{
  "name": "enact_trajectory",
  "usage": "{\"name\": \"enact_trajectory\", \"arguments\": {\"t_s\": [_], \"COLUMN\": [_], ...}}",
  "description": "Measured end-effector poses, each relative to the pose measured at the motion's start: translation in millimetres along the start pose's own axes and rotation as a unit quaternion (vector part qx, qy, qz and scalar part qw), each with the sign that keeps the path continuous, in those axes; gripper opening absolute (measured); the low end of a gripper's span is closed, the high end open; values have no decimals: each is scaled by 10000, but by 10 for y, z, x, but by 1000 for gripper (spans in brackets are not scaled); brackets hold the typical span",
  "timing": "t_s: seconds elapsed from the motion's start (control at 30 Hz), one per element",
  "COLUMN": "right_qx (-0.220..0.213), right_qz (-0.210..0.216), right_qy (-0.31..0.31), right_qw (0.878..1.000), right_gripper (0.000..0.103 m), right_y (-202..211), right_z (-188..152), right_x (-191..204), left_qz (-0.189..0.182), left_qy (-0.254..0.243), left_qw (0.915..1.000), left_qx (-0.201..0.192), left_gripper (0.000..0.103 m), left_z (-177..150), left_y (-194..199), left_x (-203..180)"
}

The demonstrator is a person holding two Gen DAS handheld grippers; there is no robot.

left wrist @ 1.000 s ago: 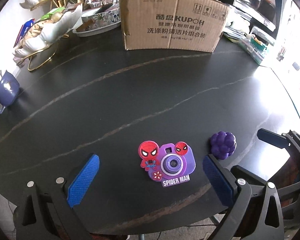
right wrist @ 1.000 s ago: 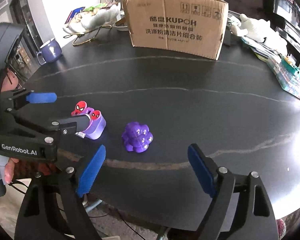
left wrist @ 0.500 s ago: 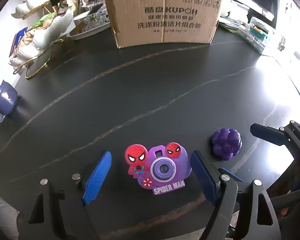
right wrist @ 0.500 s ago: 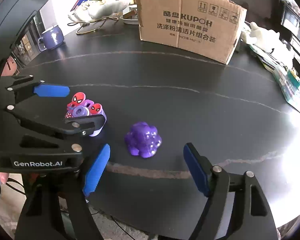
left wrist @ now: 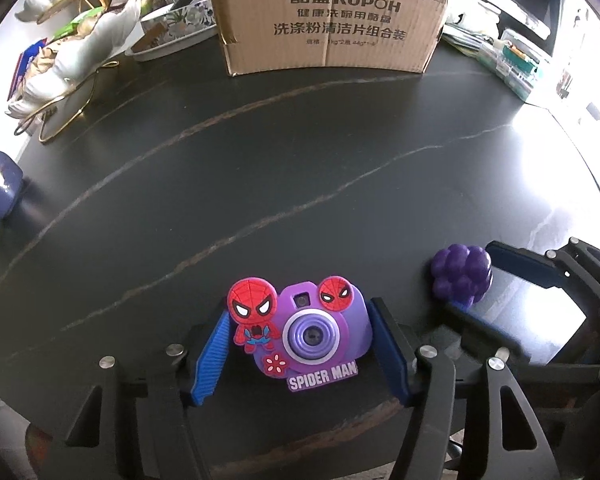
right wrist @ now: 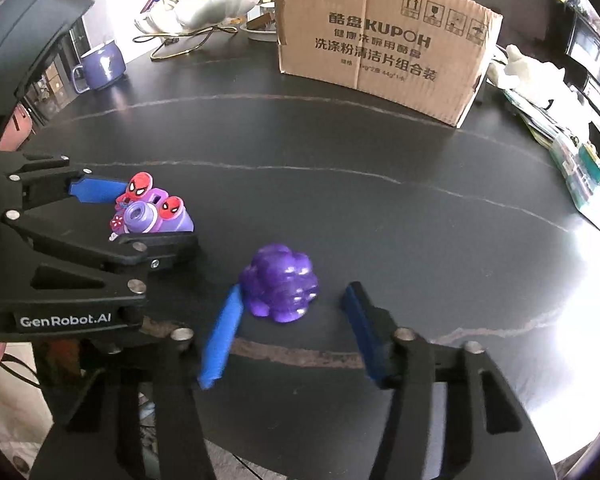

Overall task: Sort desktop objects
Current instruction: 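Close right gripper on the purple grape ball while left gripper closes on the Spider-Man toy, then lift and carry the grape ball and Spider-Man toy in both grippers over the box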

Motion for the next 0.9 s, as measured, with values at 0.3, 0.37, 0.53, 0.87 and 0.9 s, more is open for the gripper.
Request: {"name": "enact_trajectory", "arguments": {"t_s": [0.3,0.37,0.53,0.87,0.9], "right_qx": [-31,-68,-196,-519,-581], "right_qz": [264,256,150,18,-3], "right_qy": [-442,-466,-485,-668,-667], "right_qw": [9987,9986,9985,9964,9961], "right_gripper": [35,35,35,35,35], "right_y": [64,103,234,608,654], "right_z": [-3,12,75,268,299], "right_x": [-123,-135,-173,-318,-338], "left_qz": [11,50,-36,-98,-98], "left_qy": [24,-25,56,59,51], "left_qw": [10000,10000,9998,9982,9979], "left_qx": [11,0,-186,-588,-638], "left_gripper": [56,56,55,55,55], "left_z": [12,19,108,308,336], "left_y": [19,47,224,672,703], "left_x": [-12,-14,-19,-44,-48]}}
Point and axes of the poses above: each gripper's, at about its wrist camera, not at the fingertips, and y roughly against the way its jaws point, x to its left, z to its top, the point moved 9 cm from there along -y, roughly the way its jaws point, and after that the axes turned 10 degrees about y, right-handed, at the moved point
